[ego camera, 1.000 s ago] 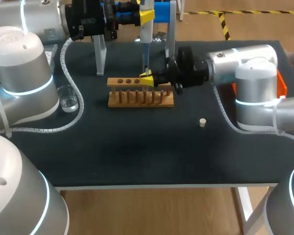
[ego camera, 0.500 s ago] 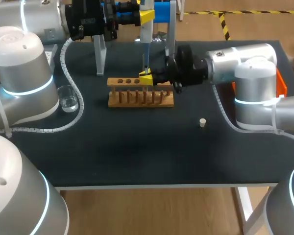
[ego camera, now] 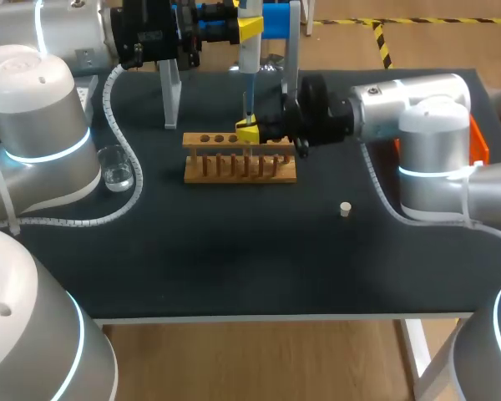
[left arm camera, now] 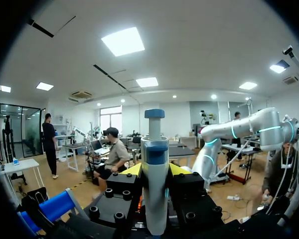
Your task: Invert the test tube, pick up the pipette, mount the tip to pipette, aspirate from beaker and dispense into the tube, eject the tip, return the pipette, and cap with the stopper.
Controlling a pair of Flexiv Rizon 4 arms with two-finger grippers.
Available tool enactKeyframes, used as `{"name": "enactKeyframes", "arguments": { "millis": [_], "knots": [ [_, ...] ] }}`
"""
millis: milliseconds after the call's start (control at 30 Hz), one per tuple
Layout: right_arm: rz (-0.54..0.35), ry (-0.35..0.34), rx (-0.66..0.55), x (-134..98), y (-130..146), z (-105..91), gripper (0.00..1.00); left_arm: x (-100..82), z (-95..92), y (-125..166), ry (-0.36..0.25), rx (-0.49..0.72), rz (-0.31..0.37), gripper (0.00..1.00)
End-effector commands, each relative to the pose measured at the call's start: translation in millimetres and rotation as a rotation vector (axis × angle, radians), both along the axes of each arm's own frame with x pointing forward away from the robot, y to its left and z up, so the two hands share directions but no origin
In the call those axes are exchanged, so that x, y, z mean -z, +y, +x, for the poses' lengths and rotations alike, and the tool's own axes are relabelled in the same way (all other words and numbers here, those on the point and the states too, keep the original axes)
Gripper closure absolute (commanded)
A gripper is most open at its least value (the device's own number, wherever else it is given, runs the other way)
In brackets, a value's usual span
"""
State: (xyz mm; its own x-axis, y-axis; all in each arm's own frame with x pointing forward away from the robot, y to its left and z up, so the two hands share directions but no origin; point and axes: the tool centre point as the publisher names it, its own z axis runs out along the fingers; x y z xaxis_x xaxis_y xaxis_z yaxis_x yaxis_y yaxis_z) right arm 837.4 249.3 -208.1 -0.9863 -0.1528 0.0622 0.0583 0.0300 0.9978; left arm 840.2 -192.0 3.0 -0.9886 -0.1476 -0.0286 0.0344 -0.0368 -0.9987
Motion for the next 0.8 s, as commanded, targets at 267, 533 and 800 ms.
{"name": "enactKeyframes", "arguments": {
  "millis": [267, 533, 800],
  "knots": [
    [0.009, -0.005, 0.001, -2.1, 0.6, 2.9, 1.0, 0.4, 0.4, -0.2, -0.001, 0.0, -0.001, 1.0],
    [0.004, -0.006, 0.01, -1.1, 1.8, 5.4, 1.0, 0.4, 0.4, -0.2, -0.001, 0.0, -0.001, 1.0],
    [0.014, -0.029, 0.01, -3.9, 0.9, 5.5, 1.0, 0.4, 0.4, -0.2, -0.001, 0.0, -0.001, 1.0]
  ]
}}
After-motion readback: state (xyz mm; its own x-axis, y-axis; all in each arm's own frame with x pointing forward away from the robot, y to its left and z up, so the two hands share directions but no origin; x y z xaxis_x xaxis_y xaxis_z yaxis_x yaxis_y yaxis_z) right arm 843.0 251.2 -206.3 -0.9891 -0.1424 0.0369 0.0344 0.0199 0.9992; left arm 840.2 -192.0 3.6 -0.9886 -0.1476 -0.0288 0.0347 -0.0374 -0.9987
